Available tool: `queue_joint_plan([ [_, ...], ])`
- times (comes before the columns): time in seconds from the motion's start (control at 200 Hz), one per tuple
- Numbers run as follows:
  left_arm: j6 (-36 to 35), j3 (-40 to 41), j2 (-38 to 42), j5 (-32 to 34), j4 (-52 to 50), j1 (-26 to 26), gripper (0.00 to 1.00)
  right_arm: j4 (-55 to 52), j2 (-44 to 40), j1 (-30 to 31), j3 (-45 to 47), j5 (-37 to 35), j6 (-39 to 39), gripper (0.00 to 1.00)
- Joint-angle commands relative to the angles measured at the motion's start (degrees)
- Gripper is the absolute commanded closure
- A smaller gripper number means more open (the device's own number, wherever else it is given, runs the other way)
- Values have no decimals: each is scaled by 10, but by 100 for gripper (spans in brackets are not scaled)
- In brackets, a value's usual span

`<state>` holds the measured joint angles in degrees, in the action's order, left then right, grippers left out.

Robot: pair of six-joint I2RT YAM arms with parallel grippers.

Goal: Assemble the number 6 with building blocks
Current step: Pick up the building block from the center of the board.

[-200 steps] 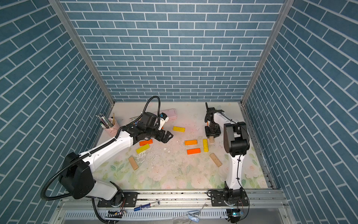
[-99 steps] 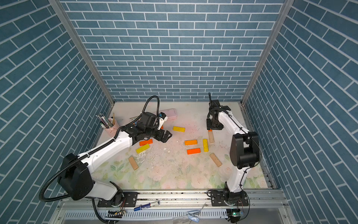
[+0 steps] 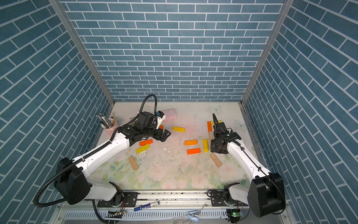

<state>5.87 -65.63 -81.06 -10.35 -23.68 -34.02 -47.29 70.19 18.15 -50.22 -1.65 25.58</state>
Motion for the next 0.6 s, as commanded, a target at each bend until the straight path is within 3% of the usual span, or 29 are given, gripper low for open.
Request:
queue_joint_plan([
  [0.0, 10, 1, 10, -8, 5, -3, 1, 42, -3, 7, 18, 30, 33, 47],
  [0.225, 14, -1, 4, -12, 5, -3, 1, 100, 70, 18, 6, 52, 32, 48],
  [0.595, 9, 0, 7, 0, -1, -3, 1, 123, 219, 25, -90, 46, 10, 49],
])
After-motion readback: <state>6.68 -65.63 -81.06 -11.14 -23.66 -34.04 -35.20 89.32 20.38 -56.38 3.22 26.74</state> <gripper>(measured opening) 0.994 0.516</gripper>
